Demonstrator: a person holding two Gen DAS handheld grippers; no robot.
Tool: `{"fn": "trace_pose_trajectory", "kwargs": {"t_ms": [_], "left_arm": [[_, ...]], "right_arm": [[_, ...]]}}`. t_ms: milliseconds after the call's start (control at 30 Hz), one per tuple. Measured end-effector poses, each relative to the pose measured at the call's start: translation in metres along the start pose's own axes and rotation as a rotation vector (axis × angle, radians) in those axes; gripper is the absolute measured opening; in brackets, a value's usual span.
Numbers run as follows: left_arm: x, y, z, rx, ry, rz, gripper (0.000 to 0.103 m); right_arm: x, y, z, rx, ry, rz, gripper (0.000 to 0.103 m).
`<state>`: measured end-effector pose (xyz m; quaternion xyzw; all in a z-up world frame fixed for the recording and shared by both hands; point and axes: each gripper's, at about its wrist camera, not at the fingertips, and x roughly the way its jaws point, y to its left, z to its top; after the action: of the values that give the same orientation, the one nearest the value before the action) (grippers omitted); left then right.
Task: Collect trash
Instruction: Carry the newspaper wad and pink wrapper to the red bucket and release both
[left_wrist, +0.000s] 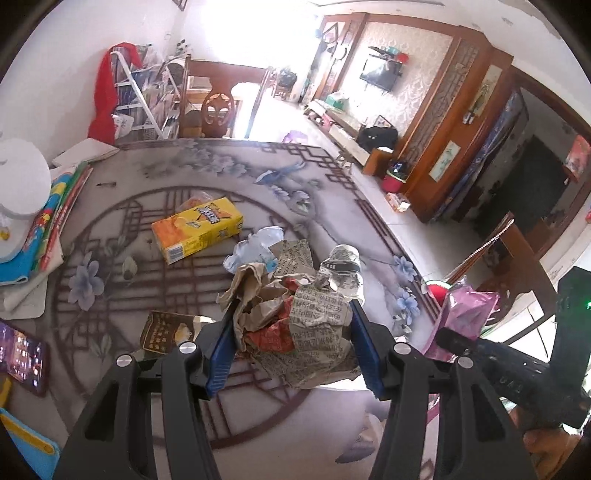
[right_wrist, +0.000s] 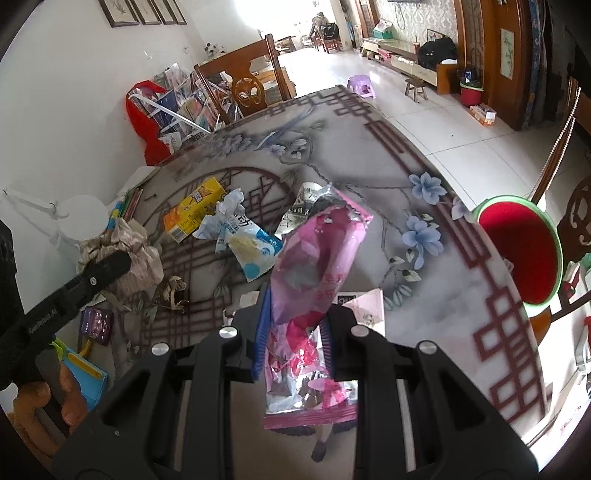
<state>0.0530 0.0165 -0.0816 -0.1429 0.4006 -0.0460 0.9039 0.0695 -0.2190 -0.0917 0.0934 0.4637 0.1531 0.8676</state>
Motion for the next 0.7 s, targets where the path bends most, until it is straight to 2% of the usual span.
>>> {"fn": "trace_pose_trajectory", "kwargs": {"t_ms": [200, 700], "left_arm": [[0.008, -0.018, 0.007, -0.002, -0.007, 0.000, 0.054], [0.041, -0.124, 0.030, 0.051, -0.050, 0.000, 0.054]], "right_arm": [[-0.007, -0.021, 0.012, -0.010, -0.030, -0.012, 0.024], [-0.030, -0.119, 0.061, 0.010, -0.100, -0.009, 0.024]]}}
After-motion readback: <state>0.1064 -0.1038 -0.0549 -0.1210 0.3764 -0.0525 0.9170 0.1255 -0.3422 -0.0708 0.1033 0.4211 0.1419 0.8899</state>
